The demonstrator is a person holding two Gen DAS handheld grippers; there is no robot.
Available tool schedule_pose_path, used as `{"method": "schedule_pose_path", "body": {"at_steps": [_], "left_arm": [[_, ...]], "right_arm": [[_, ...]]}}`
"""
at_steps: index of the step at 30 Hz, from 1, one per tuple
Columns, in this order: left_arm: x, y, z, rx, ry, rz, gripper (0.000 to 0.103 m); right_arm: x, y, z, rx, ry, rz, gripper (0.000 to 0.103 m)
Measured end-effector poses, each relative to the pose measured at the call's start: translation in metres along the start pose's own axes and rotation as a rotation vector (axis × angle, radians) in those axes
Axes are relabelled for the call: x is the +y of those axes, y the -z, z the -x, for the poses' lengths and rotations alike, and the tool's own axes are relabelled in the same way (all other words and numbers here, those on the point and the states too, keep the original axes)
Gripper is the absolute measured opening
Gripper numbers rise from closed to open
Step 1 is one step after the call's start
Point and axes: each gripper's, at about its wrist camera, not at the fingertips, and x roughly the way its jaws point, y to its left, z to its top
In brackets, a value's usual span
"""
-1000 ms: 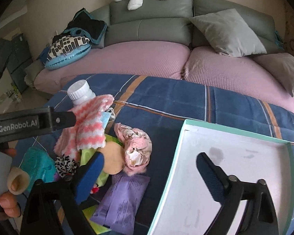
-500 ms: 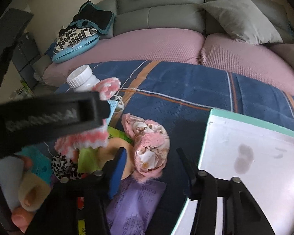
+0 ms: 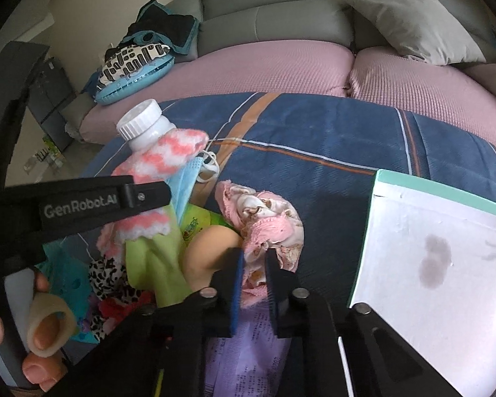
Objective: Organize soft objects
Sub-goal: 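Grasp the pink-white zigzag towel with the left gripper while the right gripper grasps the pink lace cloth, then lift the zigzag towel with the left gripper while the right gripper lifts the lace cloth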
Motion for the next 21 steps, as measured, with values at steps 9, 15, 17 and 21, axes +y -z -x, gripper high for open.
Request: {"method": "schedule_pose_path", "body": {"at_steps": [9, 15, 17, 21], "left_arm": [[0.014, -0.002, 0.014, -0.05, 0.048, 0.043, 0.011], [0.021, -0.001, 0.027, -0.089, 0.052, 0.049, 0.01], [0.024, -0.001, 0.03, -0.1, 0.062, 0.06, 0.008], [0.027, -0.001, 0.035, -0.118, 0.073, 0.074, 0.007]], "right_arm": [[-0.001, 0.001, 0.001, -0.01, -0.018, -0.012, 0.005], [-0.003, 0.002, 0.005, -0.025, -0.027, -0.021, 0.004], [-0.003, 0.001, 0.008, -0.034, -0.032, -0.023, 0.004], [-0.004, 0.0, 0.014, -0.052, -0.037, -0.03, 0.004]]}}
